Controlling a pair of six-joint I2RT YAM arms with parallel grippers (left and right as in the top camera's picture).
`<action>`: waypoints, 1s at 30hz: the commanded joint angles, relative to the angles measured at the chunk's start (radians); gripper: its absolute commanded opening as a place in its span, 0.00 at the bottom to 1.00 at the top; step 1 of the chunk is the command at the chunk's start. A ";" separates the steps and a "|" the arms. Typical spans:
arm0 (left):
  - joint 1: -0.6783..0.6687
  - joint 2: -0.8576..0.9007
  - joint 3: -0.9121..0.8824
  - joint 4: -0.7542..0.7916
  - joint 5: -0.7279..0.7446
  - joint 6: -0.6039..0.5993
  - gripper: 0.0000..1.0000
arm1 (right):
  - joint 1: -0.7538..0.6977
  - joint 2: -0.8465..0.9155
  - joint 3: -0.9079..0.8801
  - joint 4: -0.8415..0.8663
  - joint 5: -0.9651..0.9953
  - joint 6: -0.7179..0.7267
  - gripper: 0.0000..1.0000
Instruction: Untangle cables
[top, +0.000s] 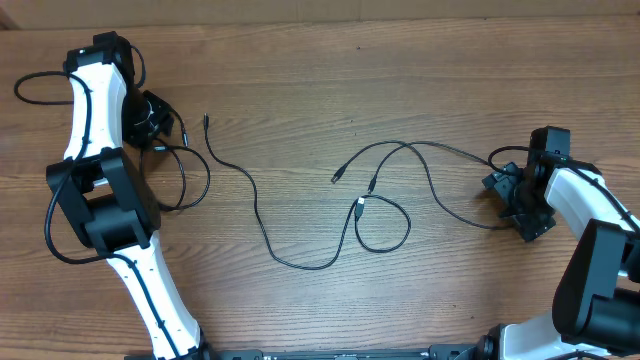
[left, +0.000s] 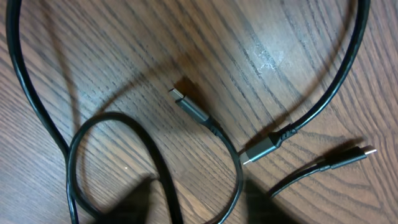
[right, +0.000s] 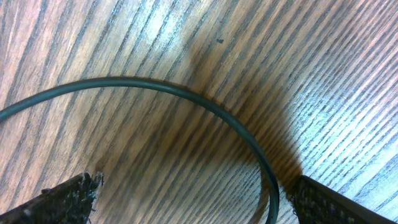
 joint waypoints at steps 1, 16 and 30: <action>-0.011 0.007 -0.002 0.005 0.003 -0.016 0.73 | -0.001 0.005 0.012 0.009 -0.003 0.000 1.00; -0.084 0.008 -0.002 0.185 -0.013 -0.016 1.00 | -0.001 0.005 0.012 0.009 -0.003 0.000 1.00; -0.115 0.008 -0.002 0.132 -0.086 -0.220 0.83 | -0.001 0.005 0.012 0.009 -0.003 0.000 1.00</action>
